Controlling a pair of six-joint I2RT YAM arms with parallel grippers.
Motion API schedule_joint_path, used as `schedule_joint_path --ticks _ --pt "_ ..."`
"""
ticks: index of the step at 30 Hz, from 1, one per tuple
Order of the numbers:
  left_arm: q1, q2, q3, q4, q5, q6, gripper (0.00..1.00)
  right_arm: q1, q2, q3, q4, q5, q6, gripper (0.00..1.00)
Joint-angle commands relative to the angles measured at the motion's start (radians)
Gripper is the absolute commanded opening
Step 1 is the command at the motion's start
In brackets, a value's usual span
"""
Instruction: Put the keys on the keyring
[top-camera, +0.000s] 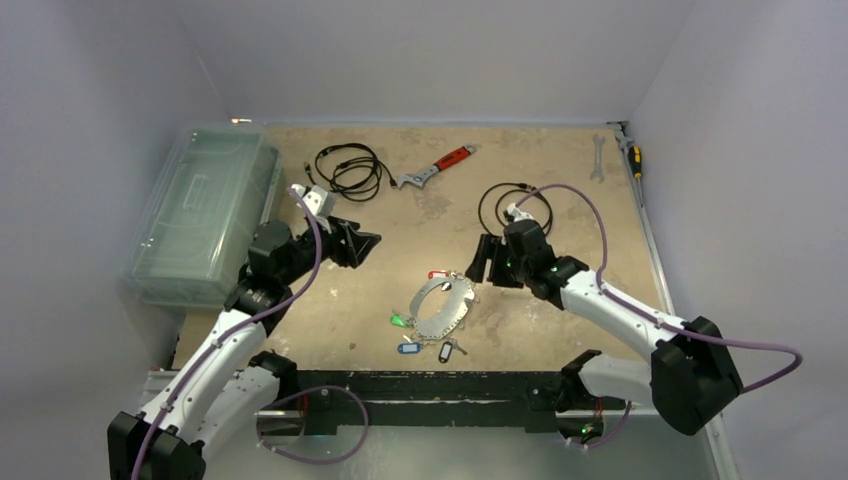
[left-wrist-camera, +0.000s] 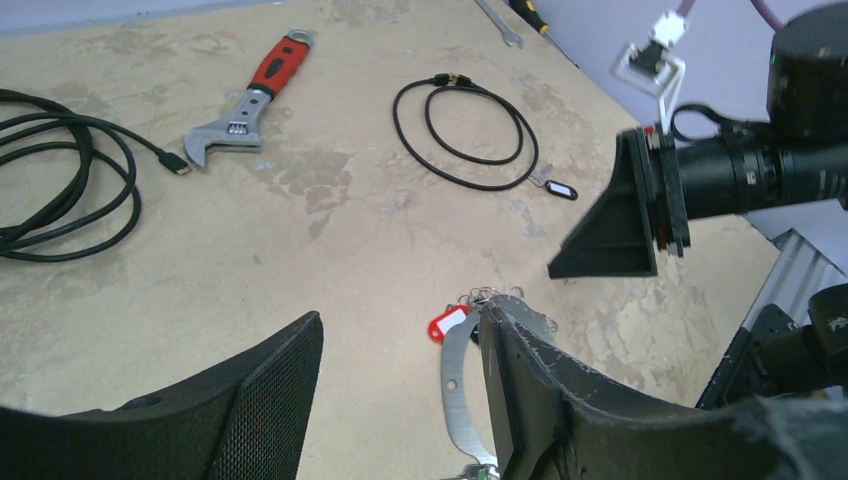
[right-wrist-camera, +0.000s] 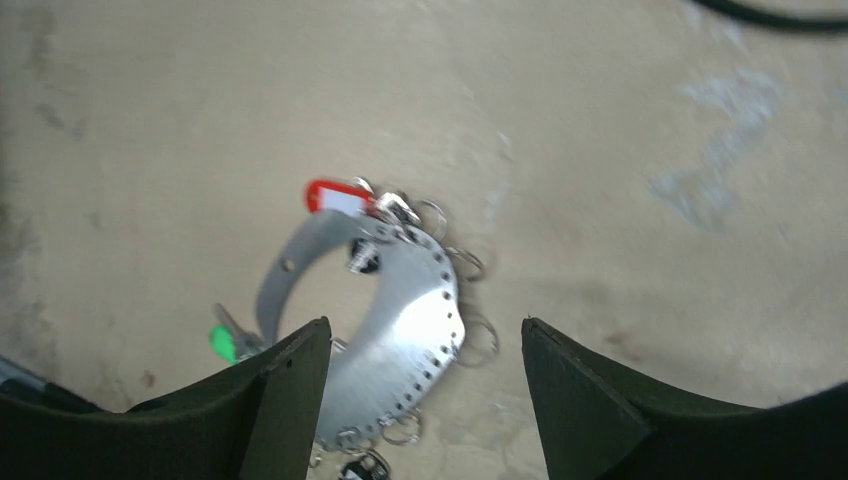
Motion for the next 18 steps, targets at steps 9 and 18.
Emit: schedule_joint_path --ticks 9,18 --pt "-0.084 0.054 0.041 -0.032 -0.084 0.055 0.53 0.003 0.076 -0.065 0.130 0.071 0.015 0.60" --pt "-0.103 0.087 0.048 -0.042 -0.081 0.062 0.50 0.004 0.146 -0.043 0.189 0.062 -0.126 0.46"
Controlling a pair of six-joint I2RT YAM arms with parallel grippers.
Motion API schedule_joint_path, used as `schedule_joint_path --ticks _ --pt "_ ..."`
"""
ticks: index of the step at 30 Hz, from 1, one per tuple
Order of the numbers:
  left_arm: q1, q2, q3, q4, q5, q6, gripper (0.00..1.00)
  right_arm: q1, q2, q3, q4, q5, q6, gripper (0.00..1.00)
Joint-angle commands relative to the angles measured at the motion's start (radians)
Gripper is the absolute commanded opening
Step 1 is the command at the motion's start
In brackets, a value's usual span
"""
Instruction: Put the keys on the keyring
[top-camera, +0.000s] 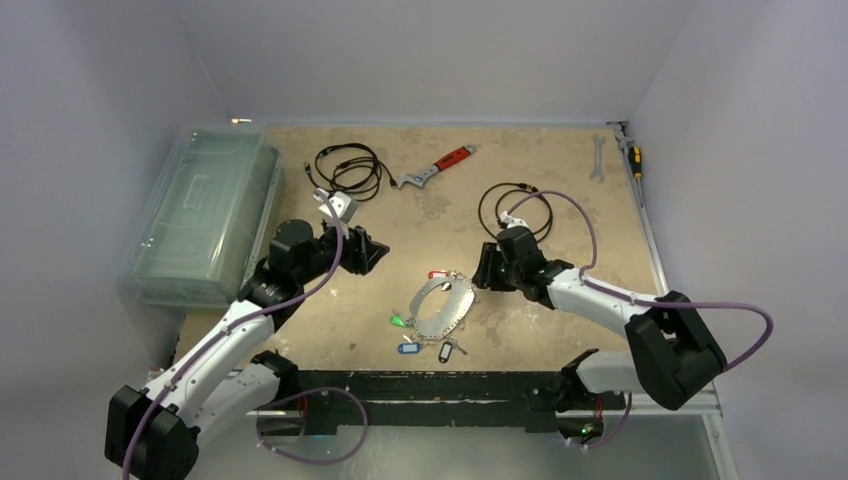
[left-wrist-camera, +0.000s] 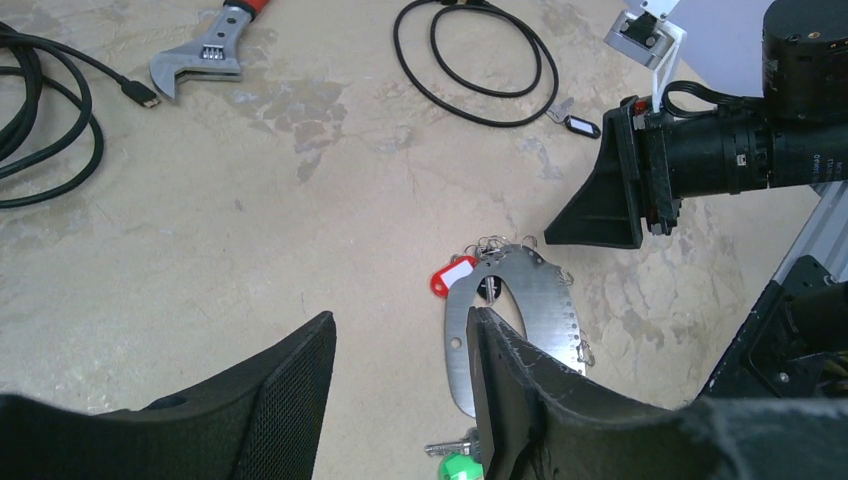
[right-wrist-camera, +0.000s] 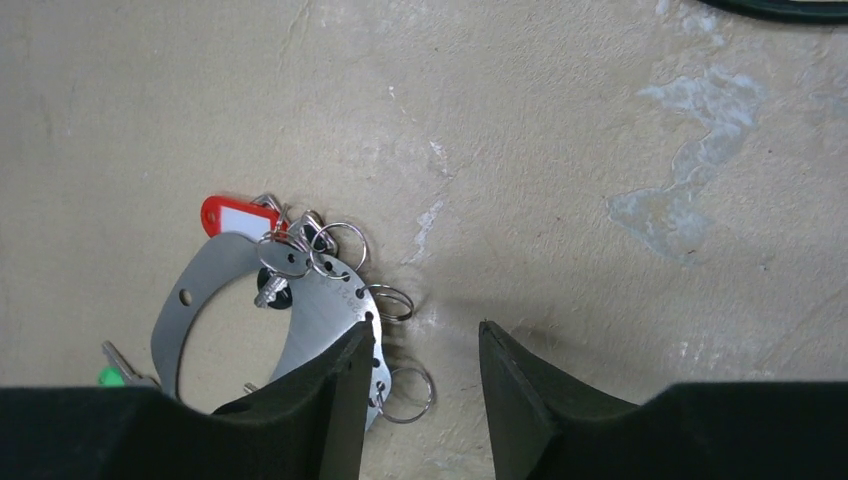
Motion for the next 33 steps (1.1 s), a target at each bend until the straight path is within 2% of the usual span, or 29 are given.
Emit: schedule_joint_path --ticks 1,6,23,30,33 --pt "-0.008 0.007 0.048 0.010 -0.010 0.025 0.49 0.004 0.033 0.029 0.042 0.026 -0.088 0.44" --pt "-0.010 0.008 0.047 0.008 -0.010 0.026 0.48 0.004 0.080 0.049 0.031 0.023 -0.130 0.40" --pt "-0.013 0.004 0.047 0.004 -0.015 0.031 0.46 0.042 0.192 0.121 0.011 -0.037 -0.197 0.38" --pt "-0.015 0.004 0.047 0.002 -0.015 0.031 0.45 0.062 0.227 0.134 -0.003 -0.013 -0.194 0.27" --pt "-0.015 0.004 0.047 0.002 -0.015 0.031 0.45 0.075 0.247 0.143 -0.013 0.007 -0.194 0.25"
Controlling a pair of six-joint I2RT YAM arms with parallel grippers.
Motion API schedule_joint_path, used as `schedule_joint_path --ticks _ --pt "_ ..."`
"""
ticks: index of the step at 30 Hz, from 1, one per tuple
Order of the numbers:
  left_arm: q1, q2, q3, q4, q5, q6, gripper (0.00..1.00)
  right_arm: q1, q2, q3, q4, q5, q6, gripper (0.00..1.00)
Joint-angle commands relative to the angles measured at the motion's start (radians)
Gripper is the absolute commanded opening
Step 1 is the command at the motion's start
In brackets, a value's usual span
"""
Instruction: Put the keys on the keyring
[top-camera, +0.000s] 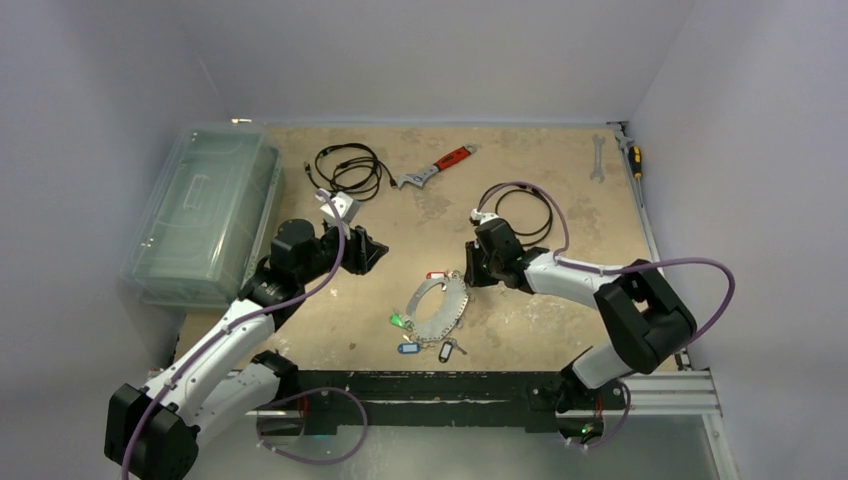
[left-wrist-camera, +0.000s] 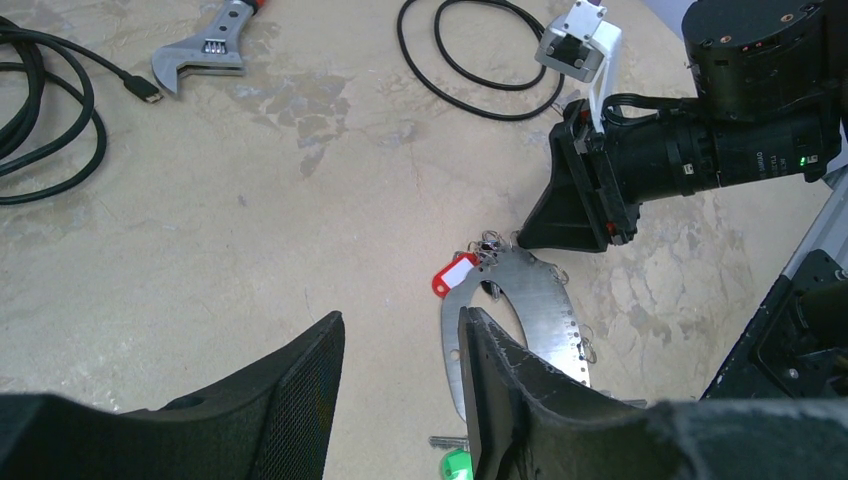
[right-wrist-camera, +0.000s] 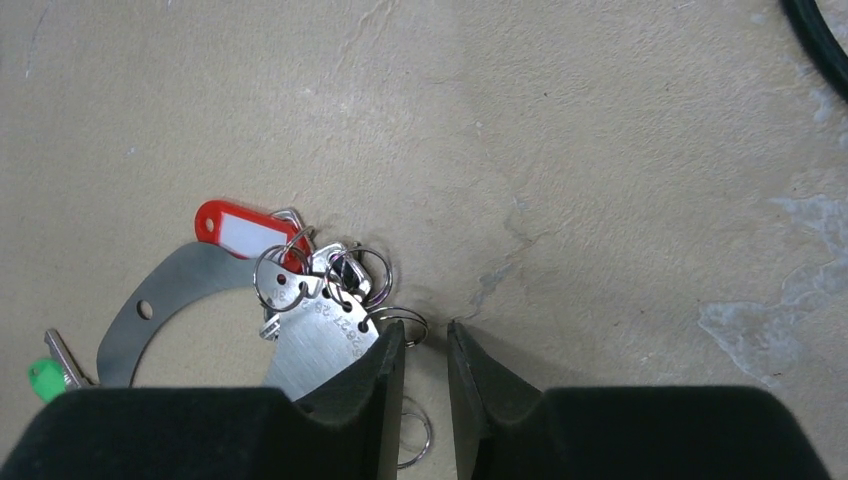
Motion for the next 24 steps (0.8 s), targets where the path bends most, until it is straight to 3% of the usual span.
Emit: schedule_joint_path --ticks 1,12,17,22,24 --pt "-0.008 -0.006 0.042 0.017 -0.004 0.017 0.45 0.033 0.044 0.025 -0.038 0.042 -0.014 0.25" --pt "-0.011 -0.005 0.043 0.014 -0.007 0.020 0.44 0.120 0.139 0.100 -0.104 0.191 0.018 0.23" --pt "-0.012 -0.010 0.043 0.012 -0.007 0.022 0.43 0.145 0.181 0.125 -0.131 0.239 0.028 0.15" --pt "-0.013 -0.016 0.043 0.009 -0.014 0.025 0.43 0.193 0.236 0.164 -0.173 0.297 0.040 0.00" --pt "-0.013 -0.018 0.044 0.009 -0.014 0.026 0.43 0.212 0.241 0.172 -0.177 0.316 0.043 0.00"
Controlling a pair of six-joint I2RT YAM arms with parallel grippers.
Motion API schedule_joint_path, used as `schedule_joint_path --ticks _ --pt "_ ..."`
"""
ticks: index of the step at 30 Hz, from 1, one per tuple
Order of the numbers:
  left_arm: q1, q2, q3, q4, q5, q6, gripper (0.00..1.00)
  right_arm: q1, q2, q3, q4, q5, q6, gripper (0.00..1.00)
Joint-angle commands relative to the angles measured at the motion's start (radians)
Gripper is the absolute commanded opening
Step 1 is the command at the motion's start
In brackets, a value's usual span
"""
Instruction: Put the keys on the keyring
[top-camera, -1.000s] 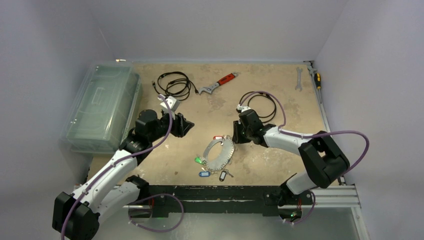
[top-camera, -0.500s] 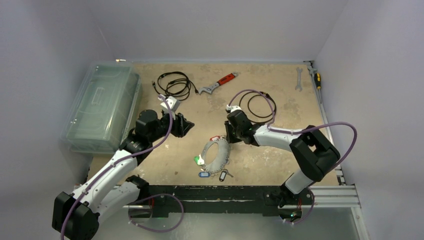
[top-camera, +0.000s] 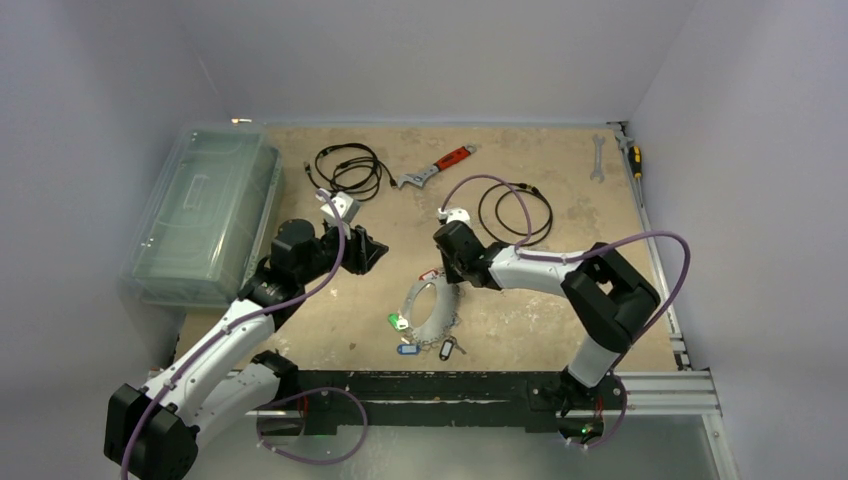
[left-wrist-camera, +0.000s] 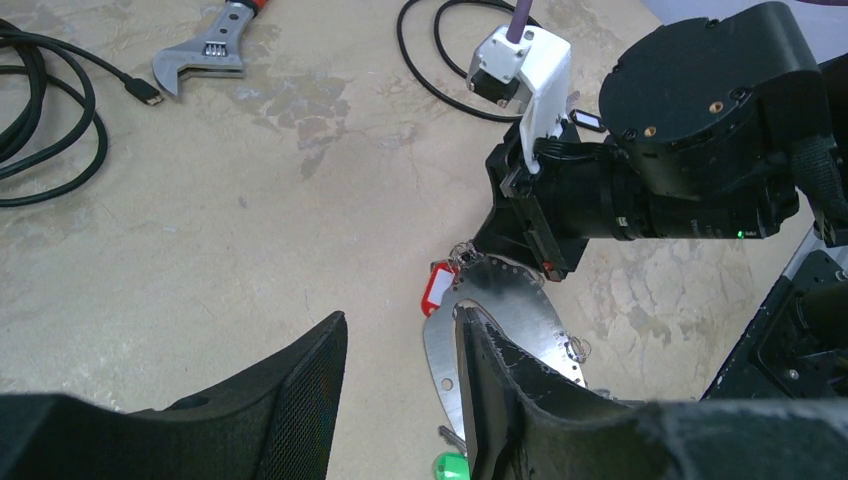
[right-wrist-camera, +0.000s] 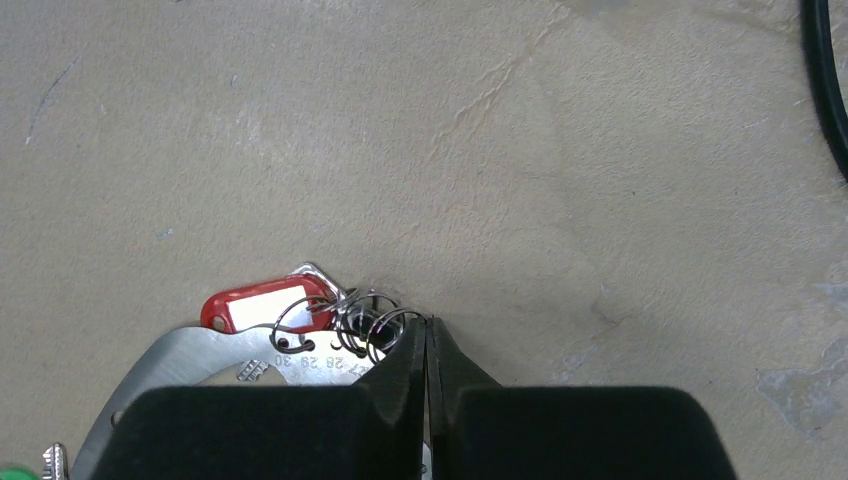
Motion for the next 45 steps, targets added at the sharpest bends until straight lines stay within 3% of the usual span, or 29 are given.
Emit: schedule_joint_path --ticks 1,18,23,27,29,31,33,39,45 --pt "-0.007 -0.017 0.041 0.011 -0.007 0.025 0.43 0.043 0.062 -0.014 -0.128 0.063 0.025 0.00" --pt "-0.007 -0.035 0.040 0.026 0.031 0.022 0.41 0.049 -0.333 -0.260 0.167 0.140 0.060 0.00" --pt "-0.007 -0.035 0.038 0.028 0.038 0.020 0.42 0.049 -0.407 -0.284 0.163 0.171 0.070 0.00" --pt "-0.007 -0.034 0.040 0.030 0.037 0.021 0.42 0.049 -0.380 -0.219 0.028 0.109 0.094 0.01" --pt "-0.007 -0.035 0.039 0.029 0.036 0.021 0.42 0.049 -0.379 -0.191 -0.050 0.105 0.117 0.16" --pt "-0.007 -0.037 0.039 0.026 0.034 0.020 0.42 0.049 -0.381 -0.173 -0.143 0.058 0.169 0.47" --pt "-0.007 -0.043 0.038 0.026 0.031 0.020 0.42 0.049 -0.397 -0.169 -0.215 0.029 0.234 0.63" --pt "-0.008 -0.044 0.038 0.026 0.033 0.014 0.42 0.049 -0.519 -0.225 -0.308 -0.033 0.544 0.68" --pt "-0.009 -0.048 0.036 0.034 0.043 0.006 0.42 0.049 -0.707 -0.367 -0.305 0.012 0.970 0.69"
